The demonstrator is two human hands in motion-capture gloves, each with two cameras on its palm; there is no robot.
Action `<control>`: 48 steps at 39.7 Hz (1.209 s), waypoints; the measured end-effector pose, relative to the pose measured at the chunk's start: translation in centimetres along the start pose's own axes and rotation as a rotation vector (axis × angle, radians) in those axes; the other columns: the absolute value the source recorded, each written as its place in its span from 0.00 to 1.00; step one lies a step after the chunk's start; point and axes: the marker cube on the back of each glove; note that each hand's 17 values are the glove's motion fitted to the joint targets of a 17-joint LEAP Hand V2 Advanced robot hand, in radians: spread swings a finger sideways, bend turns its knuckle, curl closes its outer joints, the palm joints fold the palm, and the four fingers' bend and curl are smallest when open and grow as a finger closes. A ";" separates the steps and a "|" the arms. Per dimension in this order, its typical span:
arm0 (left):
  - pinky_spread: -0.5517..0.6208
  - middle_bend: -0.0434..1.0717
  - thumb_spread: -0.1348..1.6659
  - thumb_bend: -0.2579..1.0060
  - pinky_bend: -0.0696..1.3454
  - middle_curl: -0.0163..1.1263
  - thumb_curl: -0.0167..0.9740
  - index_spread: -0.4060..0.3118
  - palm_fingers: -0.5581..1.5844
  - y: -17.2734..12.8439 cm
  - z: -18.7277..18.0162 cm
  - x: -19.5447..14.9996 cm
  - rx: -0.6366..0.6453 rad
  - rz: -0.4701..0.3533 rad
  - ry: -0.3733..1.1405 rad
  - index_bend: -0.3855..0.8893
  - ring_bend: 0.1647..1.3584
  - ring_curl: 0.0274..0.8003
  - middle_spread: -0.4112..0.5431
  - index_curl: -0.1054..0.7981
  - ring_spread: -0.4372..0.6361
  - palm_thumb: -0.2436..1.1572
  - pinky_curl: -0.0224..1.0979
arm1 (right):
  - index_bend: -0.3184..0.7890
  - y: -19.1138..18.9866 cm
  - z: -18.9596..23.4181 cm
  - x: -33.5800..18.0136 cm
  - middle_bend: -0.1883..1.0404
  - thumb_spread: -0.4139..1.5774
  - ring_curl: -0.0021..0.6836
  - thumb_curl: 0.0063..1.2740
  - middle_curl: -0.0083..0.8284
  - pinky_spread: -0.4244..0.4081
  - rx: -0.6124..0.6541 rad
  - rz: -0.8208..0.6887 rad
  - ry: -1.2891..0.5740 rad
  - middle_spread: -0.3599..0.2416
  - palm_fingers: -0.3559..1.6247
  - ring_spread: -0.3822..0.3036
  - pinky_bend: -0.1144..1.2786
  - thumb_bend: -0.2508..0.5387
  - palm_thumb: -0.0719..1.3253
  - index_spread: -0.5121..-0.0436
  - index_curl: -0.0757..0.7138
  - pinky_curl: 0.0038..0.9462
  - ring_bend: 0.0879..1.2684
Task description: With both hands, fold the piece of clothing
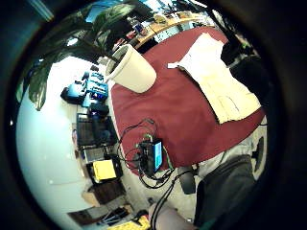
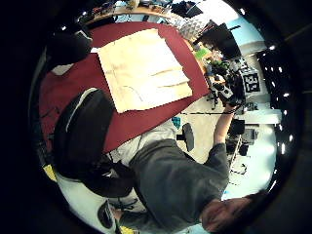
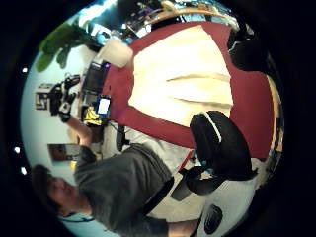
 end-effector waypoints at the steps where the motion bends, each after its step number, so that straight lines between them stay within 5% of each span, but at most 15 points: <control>1: 0.42 0.23 0.32 0.29 0.32 0.07 0.04 0.42 0.66 0.0 0.0 0.0 -0.002 -0.001 -0.001 0.50 0.26 0.11 0.34 0.20 0.32 0.29 0.10 | 0.57 0.0 0.0 0.0 0.38 0.41 0.14 0.07 0.11 0.56 0.001 0.000 -0.001 0.52 0.60 0.51 0.29 0.73 0.41 0.80 0.22 0.07 0.21; 8: 0.39 0.18 0.55 0.30 0.32 0.17 0.07 0.34 0.64 -0.8 1.3 -0.2 -0.024 -0.013 -0.009 0.48 0.28 0.27 0.28 0.32 0.27 0.32 0.21 | 0.55 -0.4 -1.0 -0.2 0.38 0.60 0.30 0.11 0.22 0.60 0.005 0.001 -0.018 0.46 0.58 0.47 0.28 0.77 0.48 0.63 0.39 0.19 0.22; 18: 0.37 0.17 0.69 0.28 0.30 0.21 0.11 0.30 0.63 -0.5 1.7 -0.5 -0.033 -0.010 0.037 0.45 0.26 0.33 0.26 0.42 0.25 0.32 0.26 | 0.50 -2.7 0.6 -0.2 0.34 0.72 0.37 0.14 0.31 0.61 -0.032 -0.006 -0.062 0.44 0.59 0.45 0.25 0.71 0.50 0.56 0.47 0.24 0.20; 37: 0.37 0.14 0.75 0.22 0.32 0.23 0.16 0.31 0.58 -2.6 11.7 2.6 -0.193 0.061 0.094 0.40 0.27 0.41 0.29 0.48 0.25 0.33 0.33 | 0.37 -2.1 5.8 -0.3 0.29 0.79 0.47 0.17 0.39 0.61 -0.256 -0.001 -0.009 0.45 0.53 0.46 0.28 0.58 0.54 0.52 0.48 0.32 0.21; 48: 0.41 0.16 0.71 0.19 0.38 0.23 0.19 0.38 0.49 -3.5 17.3 3.8 -0.243 0.075 0.083 0.37 0.35 0.45 0.37 0.43 0.30 0.31 0.36 | 0.39 -0.3 10.5 1.1 0.30 0.79 0.50 0.19 0.40 0.64 -0.354 0.025 -0.010 0.48 0.50 0.50 0.32 0.49 0.55 0.49 0.45 0.36 0.24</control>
